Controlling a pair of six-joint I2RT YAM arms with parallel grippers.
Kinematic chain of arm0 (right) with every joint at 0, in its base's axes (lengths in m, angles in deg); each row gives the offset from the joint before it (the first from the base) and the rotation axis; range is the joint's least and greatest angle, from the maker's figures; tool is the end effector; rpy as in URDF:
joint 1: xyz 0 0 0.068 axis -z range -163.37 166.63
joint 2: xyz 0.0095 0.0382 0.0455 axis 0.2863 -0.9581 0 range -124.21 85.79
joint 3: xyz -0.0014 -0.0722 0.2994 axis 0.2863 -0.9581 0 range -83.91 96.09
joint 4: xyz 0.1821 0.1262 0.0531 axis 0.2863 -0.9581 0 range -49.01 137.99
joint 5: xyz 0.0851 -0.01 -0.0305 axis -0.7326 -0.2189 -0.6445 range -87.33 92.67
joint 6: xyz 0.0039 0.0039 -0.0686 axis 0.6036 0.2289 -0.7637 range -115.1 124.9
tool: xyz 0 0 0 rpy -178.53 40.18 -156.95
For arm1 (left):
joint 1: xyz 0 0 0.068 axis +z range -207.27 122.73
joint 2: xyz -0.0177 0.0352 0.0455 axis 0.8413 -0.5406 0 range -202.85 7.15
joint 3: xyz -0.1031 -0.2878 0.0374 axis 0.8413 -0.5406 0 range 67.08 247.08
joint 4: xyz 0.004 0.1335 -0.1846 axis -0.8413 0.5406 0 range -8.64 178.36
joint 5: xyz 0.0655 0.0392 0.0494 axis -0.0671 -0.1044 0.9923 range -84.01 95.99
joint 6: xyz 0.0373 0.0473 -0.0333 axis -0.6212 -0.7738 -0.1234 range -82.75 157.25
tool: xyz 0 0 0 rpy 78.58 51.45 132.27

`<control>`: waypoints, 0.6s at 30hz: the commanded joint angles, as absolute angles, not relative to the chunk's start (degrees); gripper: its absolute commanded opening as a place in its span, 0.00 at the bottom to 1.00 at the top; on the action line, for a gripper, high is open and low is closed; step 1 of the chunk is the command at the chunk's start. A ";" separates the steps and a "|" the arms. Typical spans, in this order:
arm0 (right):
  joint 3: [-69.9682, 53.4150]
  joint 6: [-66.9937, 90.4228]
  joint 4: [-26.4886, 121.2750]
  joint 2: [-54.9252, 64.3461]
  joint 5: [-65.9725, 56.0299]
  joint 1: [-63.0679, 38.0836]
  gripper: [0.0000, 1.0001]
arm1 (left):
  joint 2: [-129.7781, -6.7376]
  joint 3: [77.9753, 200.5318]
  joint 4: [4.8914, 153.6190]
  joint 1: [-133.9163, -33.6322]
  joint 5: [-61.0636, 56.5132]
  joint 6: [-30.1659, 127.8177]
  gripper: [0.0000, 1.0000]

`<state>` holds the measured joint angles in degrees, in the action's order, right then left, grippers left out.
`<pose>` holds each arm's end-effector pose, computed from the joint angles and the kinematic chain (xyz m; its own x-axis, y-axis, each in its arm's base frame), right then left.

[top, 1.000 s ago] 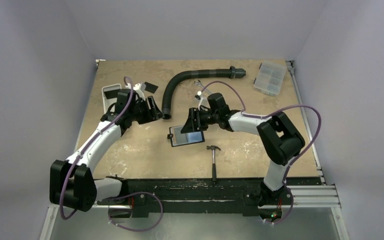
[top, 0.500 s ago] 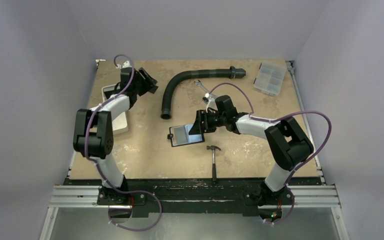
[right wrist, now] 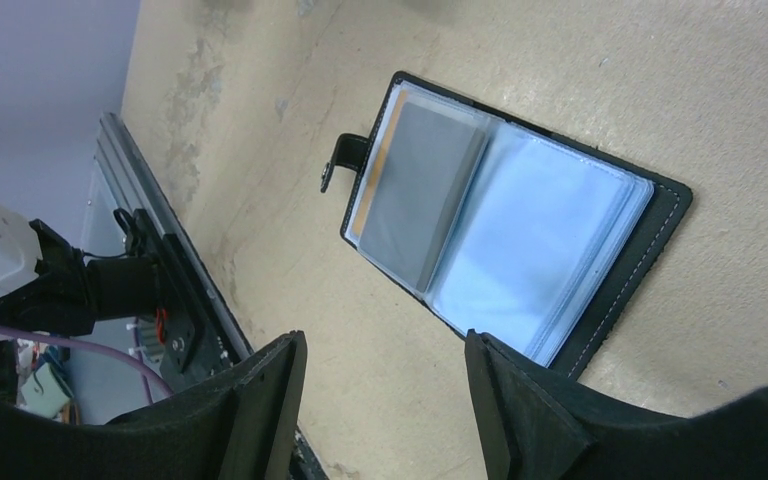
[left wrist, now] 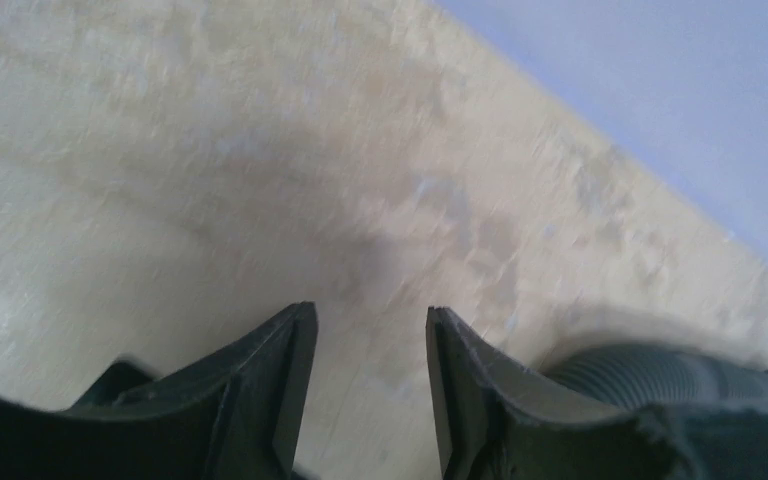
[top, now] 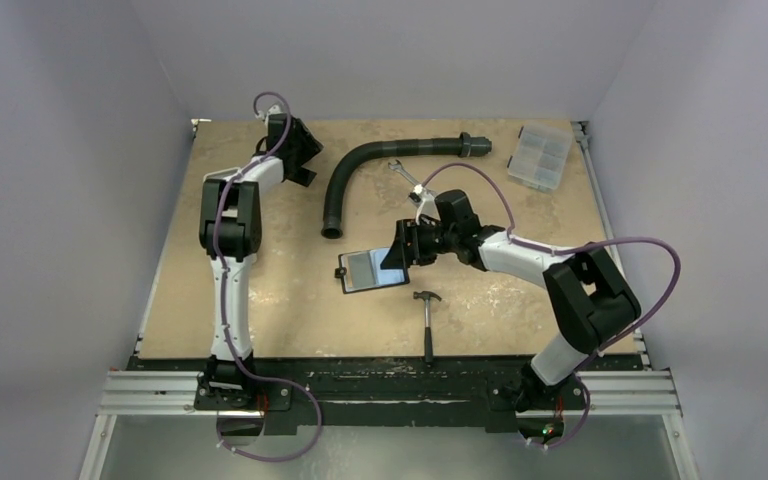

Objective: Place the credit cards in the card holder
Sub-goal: Move the credit card to the corner of the board.

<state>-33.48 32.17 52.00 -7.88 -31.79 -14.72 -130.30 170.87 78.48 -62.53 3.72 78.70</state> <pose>0.2614 0.1961 0.2380 -0.8481 -0.0744 -0.5246 -0.4666 0.5739 0.6730 0.5571 -0.0535 0.1844 -0.4650 -0.6215 -0.6305 -0.2435 0.7745 -0.5839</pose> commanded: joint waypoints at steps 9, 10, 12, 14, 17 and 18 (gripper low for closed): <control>-34.11 32.22 52.63 -4.12 -31.38 -14.27 0.67 | -125.73 168.27 100.77 -62.97 20.54 83.49 0.50; -34.01 32.23 52.72 -4.12 -31.47 -14.25 0.67 | -124.81 165.67 99.64 -63.15 19.22 83.32 0.50; -33.83 32.21 52.69 -3.97 -31.54 -14.27 0.67 | -122.89 161.92 100.32 -63.63 17.95 83.47 0.50; -33.89 32.17 52.65 -3.58 -31.38 -14.35 0.67 | -119.83 156.88 100.17 -64.62 18.25 83.53 0.51; -33.82 31.91 52.12 -3.25 -30.91 -14.34 0.67 | -114.08 146.94 98.70 -66.57 18.39 83.72 0.52; -33.74 31.82 52.08 -3.24 -30.88 -14.34 0.67 | -111.95 143.95 98.36 -67.16 18.68 83.84 0.52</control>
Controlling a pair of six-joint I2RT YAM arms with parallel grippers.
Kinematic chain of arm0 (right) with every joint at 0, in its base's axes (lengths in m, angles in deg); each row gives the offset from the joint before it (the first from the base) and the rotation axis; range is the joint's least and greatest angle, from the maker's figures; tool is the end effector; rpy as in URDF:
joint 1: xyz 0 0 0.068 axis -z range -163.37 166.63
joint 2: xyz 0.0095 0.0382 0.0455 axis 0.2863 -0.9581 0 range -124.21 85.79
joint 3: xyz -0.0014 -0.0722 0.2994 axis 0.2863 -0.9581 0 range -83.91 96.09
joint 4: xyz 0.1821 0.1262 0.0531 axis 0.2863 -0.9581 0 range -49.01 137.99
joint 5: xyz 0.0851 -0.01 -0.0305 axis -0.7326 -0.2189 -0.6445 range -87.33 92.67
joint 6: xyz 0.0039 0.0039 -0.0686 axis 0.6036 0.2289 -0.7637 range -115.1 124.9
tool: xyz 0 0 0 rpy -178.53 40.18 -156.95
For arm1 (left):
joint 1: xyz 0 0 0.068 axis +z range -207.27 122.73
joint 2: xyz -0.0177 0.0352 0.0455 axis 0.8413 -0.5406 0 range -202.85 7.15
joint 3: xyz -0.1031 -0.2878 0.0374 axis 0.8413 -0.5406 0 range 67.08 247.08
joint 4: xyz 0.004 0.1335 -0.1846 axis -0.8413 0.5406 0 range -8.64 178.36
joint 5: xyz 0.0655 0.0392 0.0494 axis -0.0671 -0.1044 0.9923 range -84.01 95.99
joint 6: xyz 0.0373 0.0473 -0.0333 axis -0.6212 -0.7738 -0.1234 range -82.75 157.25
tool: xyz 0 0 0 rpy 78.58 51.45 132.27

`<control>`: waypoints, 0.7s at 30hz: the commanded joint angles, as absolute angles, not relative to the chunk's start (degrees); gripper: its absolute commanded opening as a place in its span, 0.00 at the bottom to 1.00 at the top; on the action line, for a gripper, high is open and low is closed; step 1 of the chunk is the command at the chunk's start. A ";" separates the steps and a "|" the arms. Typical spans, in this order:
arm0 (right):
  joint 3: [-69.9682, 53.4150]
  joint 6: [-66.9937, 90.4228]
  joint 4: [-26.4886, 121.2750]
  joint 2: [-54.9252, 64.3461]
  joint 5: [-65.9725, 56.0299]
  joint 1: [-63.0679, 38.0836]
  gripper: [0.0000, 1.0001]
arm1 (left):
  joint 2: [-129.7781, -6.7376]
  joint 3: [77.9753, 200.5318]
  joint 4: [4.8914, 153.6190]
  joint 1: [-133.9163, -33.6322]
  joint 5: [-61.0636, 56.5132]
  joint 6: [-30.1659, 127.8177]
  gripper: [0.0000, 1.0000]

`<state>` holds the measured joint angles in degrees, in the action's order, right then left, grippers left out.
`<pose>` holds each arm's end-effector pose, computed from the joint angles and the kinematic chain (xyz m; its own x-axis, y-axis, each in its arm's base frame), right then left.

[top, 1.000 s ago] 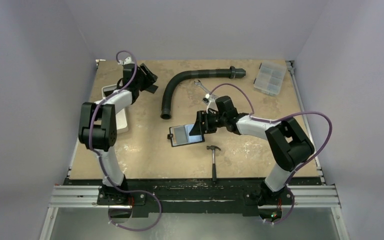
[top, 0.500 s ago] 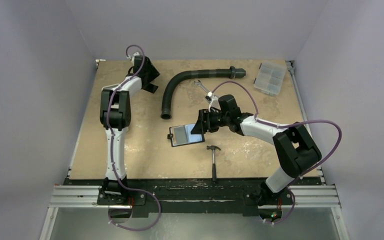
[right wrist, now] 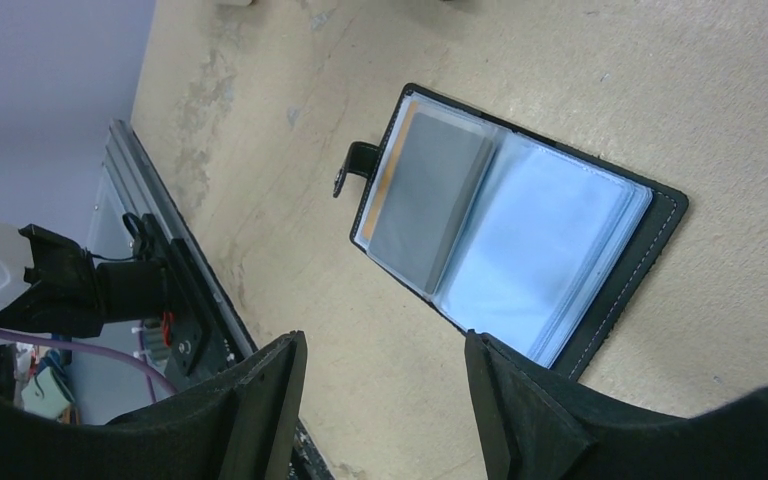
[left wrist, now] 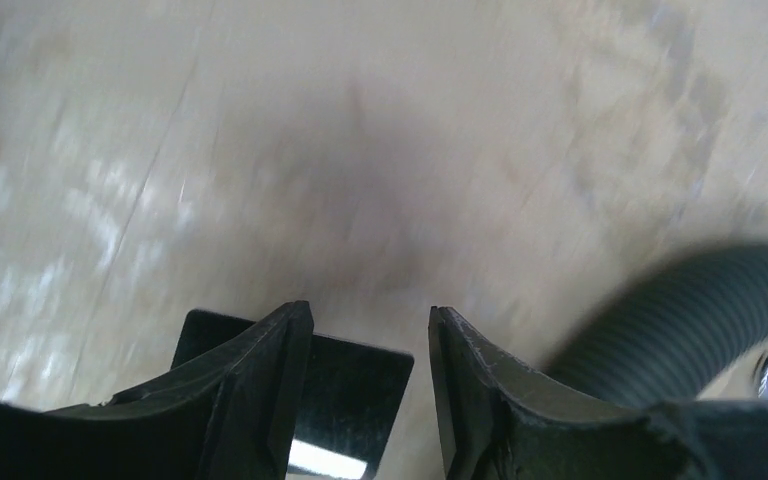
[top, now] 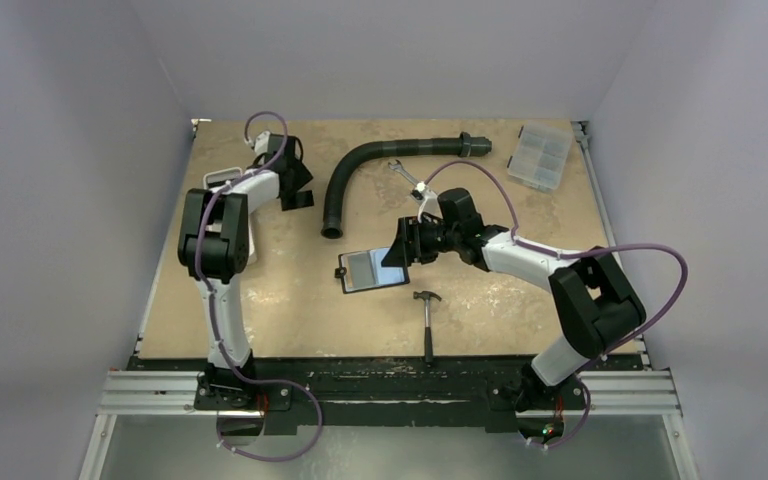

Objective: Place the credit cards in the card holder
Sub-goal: Move the credit card to the corner of the board.

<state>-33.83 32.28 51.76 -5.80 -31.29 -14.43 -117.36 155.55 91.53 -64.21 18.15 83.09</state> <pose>0.2576 0.1915 0.2466 -0.8364 -0.0586 -0.5450 -0.4750 0.5737 0.6673 0.4810 -0.0467 0.1939 -0.4801 -0.6481 -0.5911 -0.5328 0.7508 -0.3905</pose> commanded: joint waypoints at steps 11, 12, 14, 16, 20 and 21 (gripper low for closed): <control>-31.77 31.56 51.27 -5.95 -28.92 -19.48 0.67 | -86.08 114.03 99.04 -69.70 17.79 86.08 0.53; -31.32 32.03 51.40 -6.62 -28.62 -20.40 0.67 | -83.49 112.67 99.70 -69.69 17.66 85.63 0.53; -30.17 32.93 51.86 -7.95 -27.67 -22.37 0.66 | -79.11 111.12 100.60 -69.60 16.00 83.50 0.53; -28.90 34.31 52.70 -9.24 -26.55 -24.27 0.66 | -76.53 112.87 102.99 -69.59 14.36 81.18 0.53; -24.07 36.88 53.63 -12.87 -23.77 -28.25 0.58 | -74.78 116.30 103.74 -68.90 7.02 77.14 0.53; -22.54 37.55 53.80 -13.83 -23.04 -29.16 0.57 | -75.02 116.92 103.10 -68.14 4.08 76.36 0.53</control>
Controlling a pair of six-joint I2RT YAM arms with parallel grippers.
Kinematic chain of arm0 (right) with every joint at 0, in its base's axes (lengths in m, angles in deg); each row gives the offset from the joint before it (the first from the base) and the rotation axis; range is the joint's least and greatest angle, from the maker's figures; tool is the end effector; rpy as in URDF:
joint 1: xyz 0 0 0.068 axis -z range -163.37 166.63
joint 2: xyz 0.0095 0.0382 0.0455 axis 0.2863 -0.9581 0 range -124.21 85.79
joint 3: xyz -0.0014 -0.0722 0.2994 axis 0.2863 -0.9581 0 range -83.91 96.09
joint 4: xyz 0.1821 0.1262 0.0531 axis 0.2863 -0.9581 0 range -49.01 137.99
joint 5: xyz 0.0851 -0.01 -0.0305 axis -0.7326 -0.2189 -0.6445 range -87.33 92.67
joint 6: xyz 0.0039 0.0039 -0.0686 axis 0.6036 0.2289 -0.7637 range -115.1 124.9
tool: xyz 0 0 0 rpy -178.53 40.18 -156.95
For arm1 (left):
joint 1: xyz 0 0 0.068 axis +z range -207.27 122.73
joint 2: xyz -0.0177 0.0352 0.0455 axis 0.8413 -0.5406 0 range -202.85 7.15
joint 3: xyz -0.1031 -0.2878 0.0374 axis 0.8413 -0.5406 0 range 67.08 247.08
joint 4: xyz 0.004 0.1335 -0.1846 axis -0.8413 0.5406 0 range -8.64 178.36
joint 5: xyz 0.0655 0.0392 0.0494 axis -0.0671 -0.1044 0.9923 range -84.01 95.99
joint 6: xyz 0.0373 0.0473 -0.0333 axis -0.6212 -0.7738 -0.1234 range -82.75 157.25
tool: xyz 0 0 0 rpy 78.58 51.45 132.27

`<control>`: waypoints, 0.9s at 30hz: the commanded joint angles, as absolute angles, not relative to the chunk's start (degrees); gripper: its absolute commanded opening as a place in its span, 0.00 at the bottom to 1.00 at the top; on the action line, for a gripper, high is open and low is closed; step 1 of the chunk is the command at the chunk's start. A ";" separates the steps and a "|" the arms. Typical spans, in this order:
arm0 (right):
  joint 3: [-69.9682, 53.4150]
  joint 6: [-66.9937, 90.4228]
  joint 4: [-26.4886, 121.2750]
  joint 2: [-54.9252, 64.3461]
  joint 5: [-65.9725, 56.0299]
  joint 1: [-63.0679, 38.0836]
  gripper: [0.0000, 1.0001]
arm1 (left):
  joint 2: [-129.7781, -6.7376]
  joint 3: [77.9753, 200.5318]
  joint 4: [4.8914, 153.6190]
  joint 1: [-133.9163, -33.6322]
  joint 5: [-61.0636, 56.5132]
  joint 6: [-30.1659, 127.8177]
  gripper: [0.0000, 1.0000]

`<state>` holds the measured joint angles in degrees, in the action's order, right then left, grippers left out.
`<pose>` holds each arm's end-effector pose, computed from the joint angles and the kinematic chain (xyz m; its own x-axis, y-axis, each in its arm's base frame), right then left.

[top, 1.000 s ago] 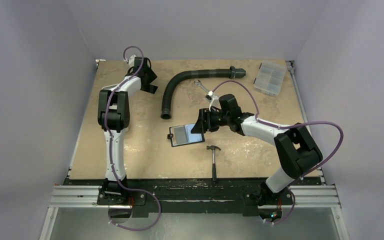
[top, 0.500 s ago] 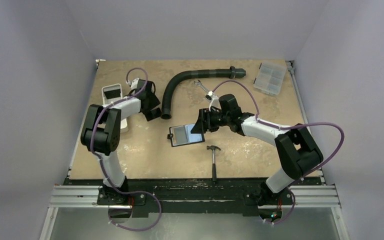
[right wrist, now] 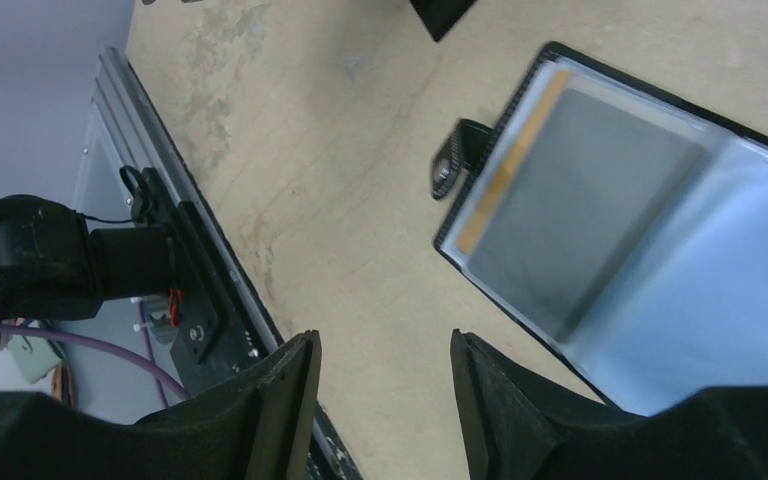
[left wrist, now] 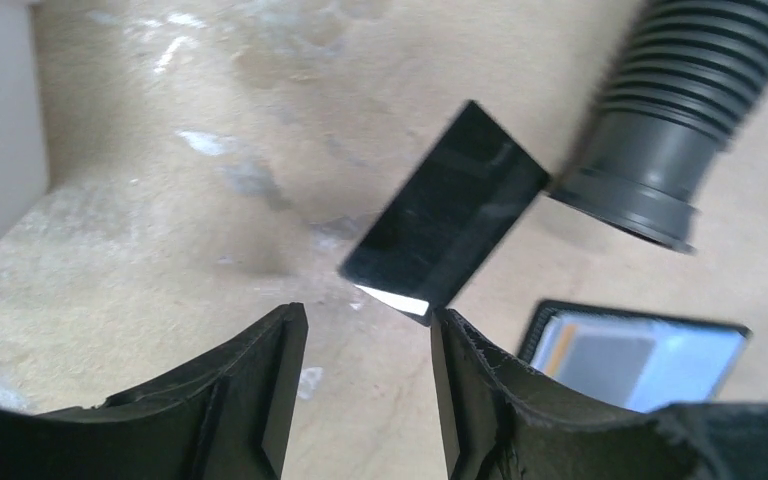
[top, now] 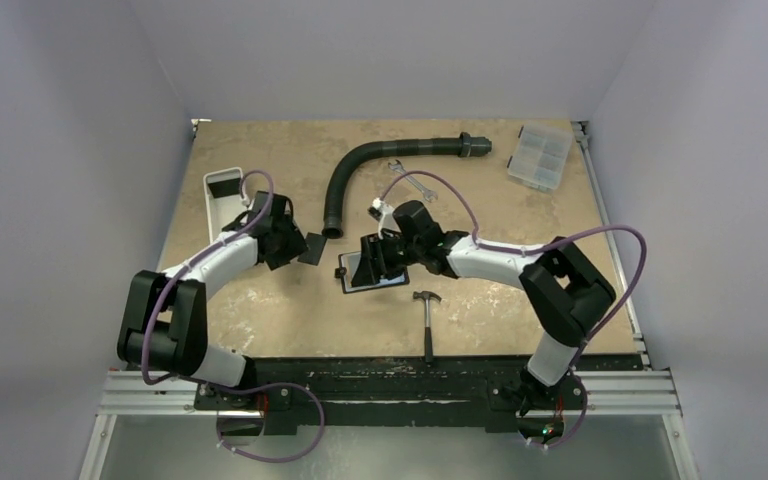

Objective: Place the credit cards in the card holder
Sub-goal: Move the credit card to the corner of the board.

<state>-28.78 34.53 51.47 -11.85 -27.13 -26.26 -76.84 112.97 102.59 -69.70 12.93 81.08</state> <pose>0.2372 0.2581 0.2372 -0.8328 -0.1882 -0.5205 -0.5312 0.5361 0.6561 0.2514 -0.0485 0.2193 -0.7122 -0.5471 -0.4399 -0.4712 0.8370 -0.2782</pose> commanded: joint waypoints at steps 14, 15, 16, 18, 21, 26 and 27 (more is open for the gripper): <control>-14.14 59.36 64.99 -24.94 -9.37 -31.12 0.61 | -89.70 123.79 96.63 -63.17 -0.79 75.13 0.40; -13.16 59.58 65.30 -25.88 -9.26 -31.36 0.60 | -90.38 123.66 96.47 -63.21 -1.05 74.94 0.38; -12.15 59.65 65.19 -26.91 -8.90 -31.62 0.59 | -90.52 122.92 95.77 -63.24 -1.31 74.93 0.38; -9.95 59.53 64.29 -28.88 -7.20 -32.14 0.55 | -90.27 121.65 96.12 -63.21 -0.03 76.04 0.38; -6.35 58.42 61.41 -31.92 -2.98 -33.05 0.51 | -89.60 120.27 99.48 -63.17 5.61 78.26 0.35; -2.46 57.70 57.61 -35.69 2.50 -34.45 0.51 | -88.11 116.35 101.18 -63.21 9.81 81.18 0.32; -1.76 58.06 56.39 -36.50 3.46 -34.70 0.50 | -88.12 115.86 101.51 -63.17 9.85 81.62 0.29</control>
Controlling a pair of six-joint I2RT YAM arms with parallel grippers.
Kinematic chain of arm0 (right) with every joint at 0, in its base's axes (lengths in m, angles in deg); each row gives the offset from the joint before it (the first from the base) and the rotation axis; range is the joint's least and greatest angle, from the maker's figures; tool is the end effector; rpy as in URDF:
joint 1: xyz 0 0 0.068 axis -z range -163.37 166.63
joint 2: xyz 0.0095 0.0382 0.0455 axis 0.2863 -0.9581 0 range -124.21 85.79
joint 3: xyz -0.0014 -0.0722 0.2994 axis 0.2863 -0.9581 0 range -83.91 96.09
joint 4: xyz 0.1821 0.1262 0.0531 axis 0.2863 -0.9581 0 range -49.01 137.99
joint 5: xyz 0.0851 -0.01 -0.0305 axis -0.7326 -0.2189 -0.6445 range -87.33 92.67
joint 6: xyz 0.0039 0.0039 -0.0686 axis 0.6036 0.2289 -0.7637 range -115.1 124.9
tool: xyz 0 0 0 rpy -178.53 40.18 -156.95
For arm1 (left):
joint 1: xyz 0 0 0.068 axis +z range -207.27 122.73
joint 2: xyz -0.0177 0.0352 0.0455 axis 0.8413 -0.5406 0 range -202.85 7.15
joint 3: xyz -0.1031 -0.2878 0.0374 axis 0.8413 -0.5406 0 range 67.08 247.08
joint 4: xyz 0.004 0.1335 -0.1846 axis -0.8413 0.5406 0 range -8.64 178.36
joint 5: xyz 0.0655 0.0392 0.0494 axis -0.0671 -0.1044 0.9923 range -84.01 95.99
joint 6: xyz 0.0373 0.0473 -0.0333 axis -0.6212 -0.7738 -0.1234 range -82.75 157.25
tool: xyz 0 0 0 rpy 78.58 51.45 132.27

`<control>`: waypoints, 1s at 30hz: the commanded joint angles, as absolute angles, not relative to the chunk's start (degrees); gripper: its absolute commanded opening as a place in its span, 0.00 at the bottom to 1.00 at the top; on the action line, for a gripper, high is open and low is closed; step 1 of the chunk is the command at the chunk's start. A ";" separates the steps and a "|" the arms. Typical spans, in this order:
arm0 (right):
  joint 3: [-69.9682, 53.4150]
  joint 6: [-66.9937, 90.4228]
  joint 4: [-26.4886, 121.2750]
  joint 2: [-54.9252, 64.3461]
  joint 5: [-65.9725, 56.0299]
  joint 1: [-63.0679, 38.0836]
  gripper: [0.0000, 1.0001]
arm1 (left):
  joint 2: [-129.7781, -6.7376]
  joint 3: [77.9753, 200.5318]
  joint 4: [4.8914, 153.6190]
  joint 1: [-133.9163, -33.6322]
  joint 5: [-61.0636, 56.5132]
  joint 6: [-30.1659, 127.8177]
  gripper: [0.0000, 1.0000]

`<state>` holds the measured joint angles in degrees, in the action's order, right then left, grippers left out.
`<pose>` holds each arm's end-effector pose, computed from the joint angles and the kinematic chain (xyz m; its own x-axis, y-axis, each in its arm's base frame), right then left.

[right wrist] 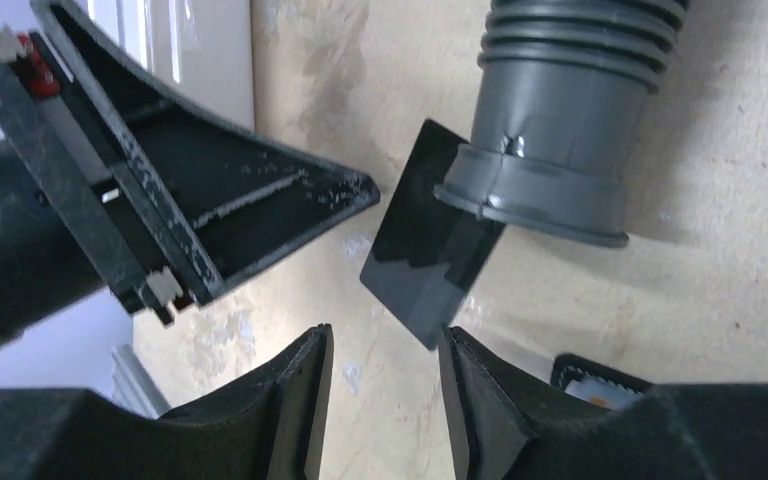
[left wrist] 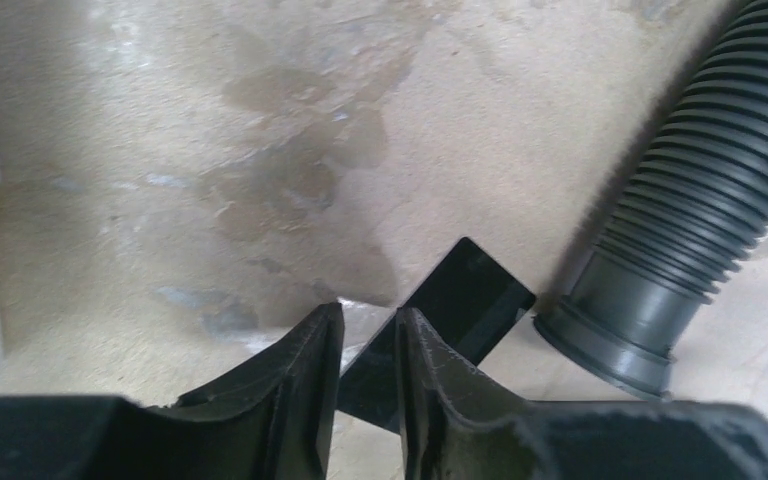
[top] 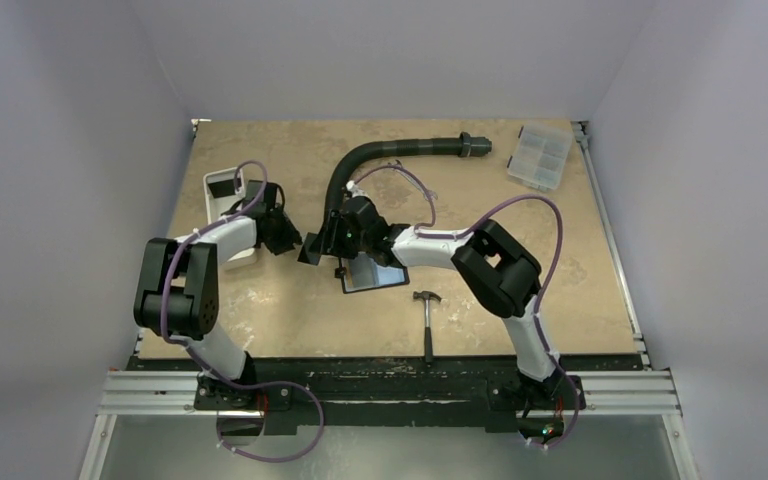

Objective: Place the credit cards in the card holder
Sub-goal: Move the credit card to the corner of the board.

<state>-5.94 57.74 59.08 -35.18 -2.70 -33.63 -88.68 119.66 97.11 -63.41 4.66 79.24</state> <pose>0.3016 0.3709 0.2040 -0.8547 0.2130 -0.4734 -0.2239 0.6714 0.7064 0.3086 -0.0345 0.2017 -0.7129 -0.5961 -0.3694 -0.4820 0.7991 -0.3593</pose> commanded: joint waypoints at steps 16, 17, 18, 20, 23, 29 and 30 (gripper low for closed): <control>1.78 59.07 57.30 -42.98 2.19 -36.29 0.54 | -85.74 109.72 100.91 -63.22 2.00 84.82 0.22; 2.14 59.50 58.31 -43.41 -0.49 -36.28 0.54 | -85.64 109.53 101.10 -63.19 1.40 84.80 0.22; 2.28 59.62 59.44 -43.64 -2.50 -36.28 0.54 | -85.19 109.23 101.04 -63.21 0.92 84.86 0.22; 2.17 59.32 60.83 -43.36 -4.33 -36.28 0.54 | -83.97 108.38 101.12 -63.19 0.02 85.25 0.22; -0.89 58.80 65.85 -41.53 -8.83 -36.35 0.53 | -81.05 106.47 102.01 -63.17 -1.83 86.19 0.22; -13.03 57.35 72.26 -30.74 -15.65 -36.39 0.53 | -68.83 104.23 108.29 -63.17 -1.61 85.56 0.26; -14.53 55.83 71.07 -28.11 -14.97 -36.22 0.55 | -67.05 105.33 109.98 -63.16 -0.05 84.18 0.29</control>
<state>-8.91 58.96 67.34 -38.26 -10.00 -35.68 -73.89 104.93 99.82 -62.73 -0.06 86.13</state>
